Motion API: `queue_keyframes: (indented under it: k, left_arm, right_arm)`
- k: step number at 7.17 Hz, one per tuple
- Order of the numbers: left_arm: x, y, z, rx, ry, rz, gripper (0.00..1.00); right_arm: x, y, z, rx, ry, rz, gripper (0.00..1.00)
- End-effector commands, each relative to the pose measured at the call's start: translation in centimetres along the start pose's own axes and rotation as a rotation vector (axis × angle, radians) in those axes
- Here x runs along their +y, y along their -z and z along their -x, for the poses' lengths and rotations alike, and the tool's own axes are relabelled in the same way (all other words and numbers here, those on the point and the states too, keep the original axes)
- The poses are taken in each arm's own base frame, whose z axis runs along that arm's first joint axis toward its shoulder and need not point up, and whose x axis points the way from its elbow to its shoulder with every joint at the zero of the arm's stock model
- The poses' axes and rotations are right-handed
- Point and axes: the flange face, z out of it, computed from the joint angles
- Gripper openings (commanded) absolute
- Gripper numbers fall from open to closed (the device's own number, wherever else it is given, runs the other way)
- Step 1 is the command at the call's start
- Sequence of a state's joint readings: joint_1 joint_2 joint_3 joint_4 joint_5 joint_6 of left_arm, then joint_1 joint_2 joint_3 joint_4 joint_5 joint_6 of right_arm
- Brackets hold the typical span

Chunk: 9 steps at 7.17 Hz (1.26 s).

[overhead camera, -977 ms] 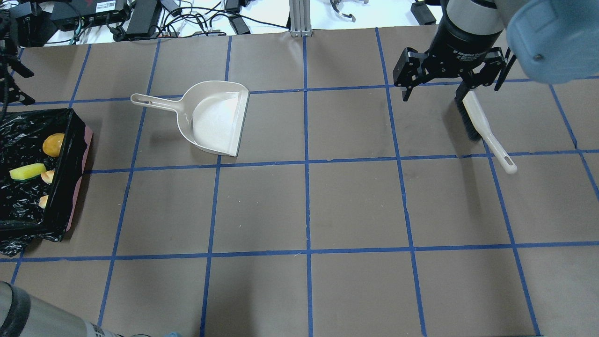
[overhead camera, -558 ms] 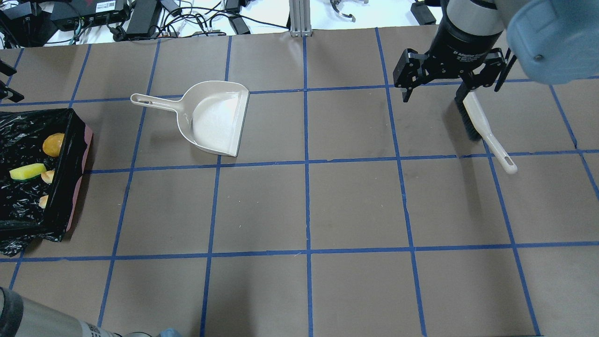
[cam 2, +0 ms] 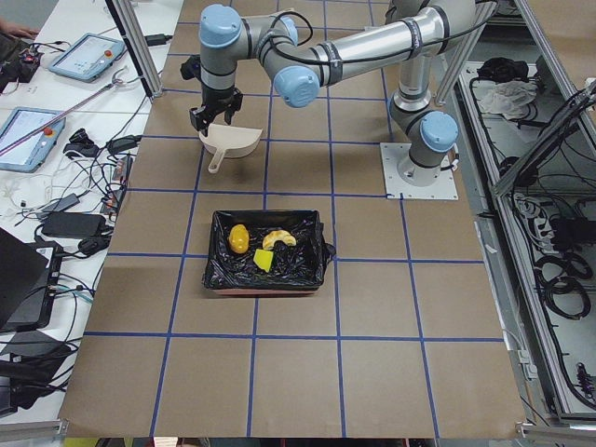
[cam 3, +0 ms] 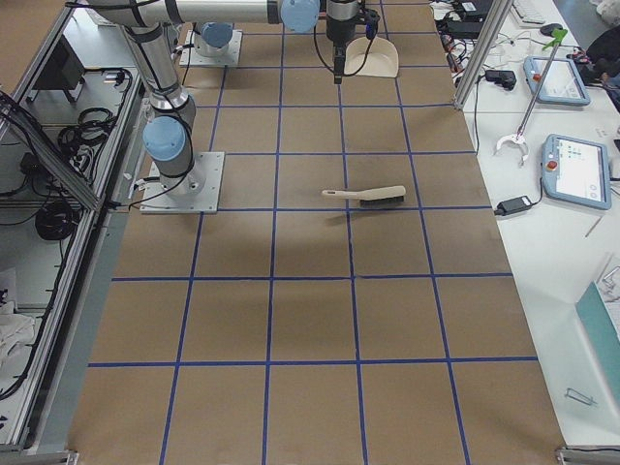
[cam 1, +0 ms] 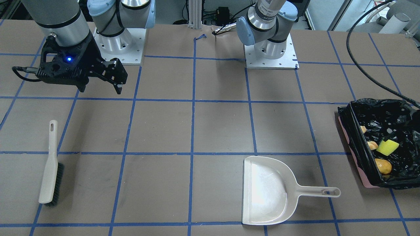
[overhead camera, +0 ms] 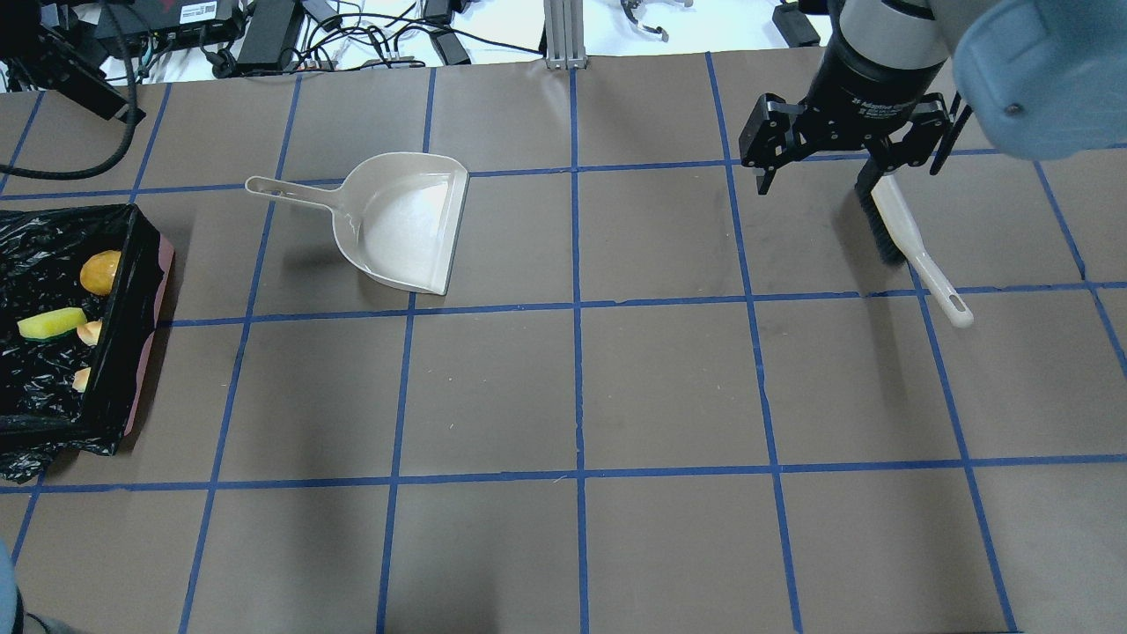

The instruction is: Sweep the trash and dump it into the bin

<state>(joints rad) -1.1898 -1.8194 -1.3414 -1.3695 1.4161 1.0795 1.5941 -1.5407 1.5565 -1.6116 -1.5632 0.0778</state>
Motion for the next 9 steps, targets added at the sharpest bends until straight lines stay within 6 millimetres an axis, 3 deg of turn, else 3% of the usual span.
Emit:
queue_keyframes:
  k: [1, 4, 7, 9]
  left_arm:
    - [-3.9, -0.5, -4.2, 0.022, 0.2, -0.005, 0.86]
    - [-7.6, -1.3, -8.8, 0.045, 0.447, 0.015, 1.0]
    - [-11.7, -1.3, -16.6, 0.024, 0.636, 0.093, 1.0]
    - [-12.7, -1.2, -20.2, -0.026, 0.668, 0.166, 1.0]
  right_arm:
    - [0.1, 0.1, 0.0, 0.001, 0.008, 0.0, 1.0]
    - [0.2, 0.2, 0.0, 0.001, 0.013, -0.001, 1.0]
    - [0.1, 0.2, 0.0, 0.001, 0.012, -0.001, 1.0]
    - [0.2, 0.1, 0.0, 0.0, 0.013, 0.001, 1.0]
